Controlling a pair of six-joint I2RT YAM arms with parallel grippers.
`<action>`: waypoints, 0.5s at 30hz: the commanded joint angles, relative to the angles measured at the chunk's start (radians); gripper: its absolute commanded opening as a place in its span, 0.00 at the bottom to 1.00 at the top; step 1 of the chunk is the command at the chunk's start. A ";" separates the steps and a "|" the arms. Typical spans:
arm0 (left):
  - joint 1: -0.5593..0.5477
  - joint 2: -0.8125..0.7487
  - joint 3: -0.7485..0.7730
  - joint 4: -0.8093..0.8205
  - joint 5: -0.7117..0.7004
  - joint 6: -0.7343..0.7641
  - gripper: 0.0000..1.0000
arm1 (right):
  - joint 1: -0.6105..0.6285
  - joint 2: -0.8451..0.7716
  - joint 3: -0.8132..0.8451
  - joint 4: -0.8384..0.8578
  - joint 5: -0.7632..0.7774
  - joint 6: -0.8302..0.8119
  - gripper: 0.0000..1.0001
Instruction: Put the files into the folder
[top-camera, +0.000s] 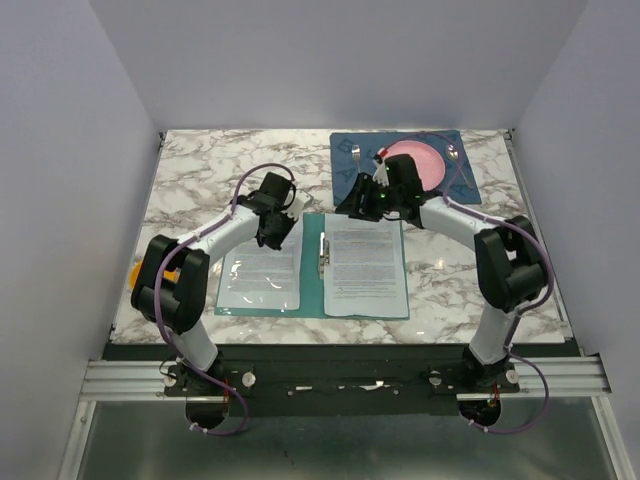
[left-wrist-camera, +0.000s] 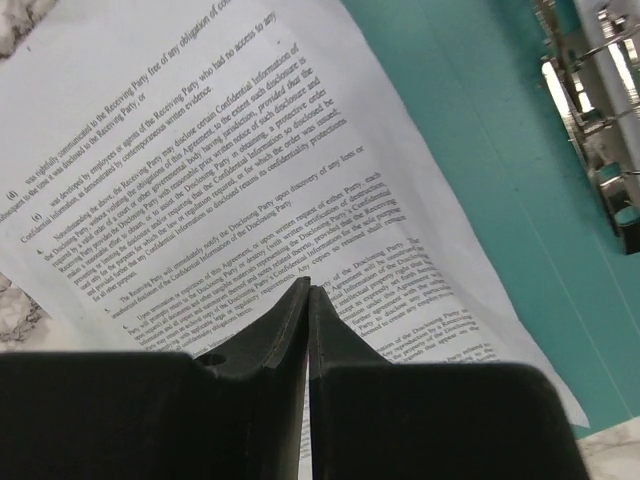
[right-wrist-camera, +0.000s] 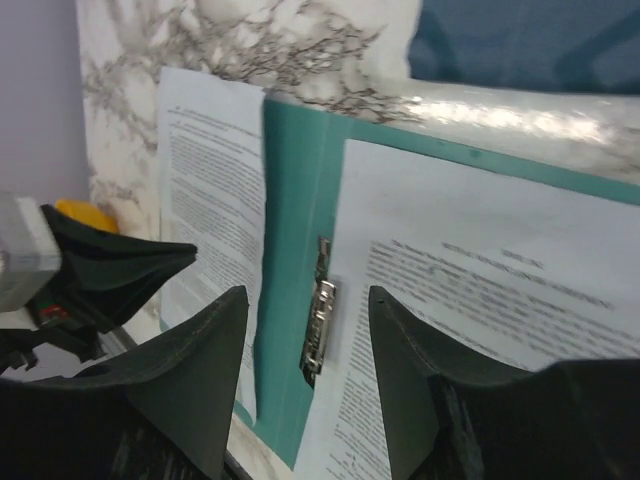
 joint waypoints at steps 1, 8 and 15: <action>0.001 0.052 0.004 0.006 -0.084 -0.014 0.15 | 0.030 0.114 0.084 0.121 -0.213 0.045 0.62; 0.018 0.091 0.011 -0.034 -0.049 -0.038 0.14 | 0.045 0.217 0.099 0.168 -0.254 0.078 0.64; 0.049 0.144 0.035 -0.089 0.087 -0.051 0.13 | 0.064 0.282 0.095 0.225 -0.277 0.107 0.64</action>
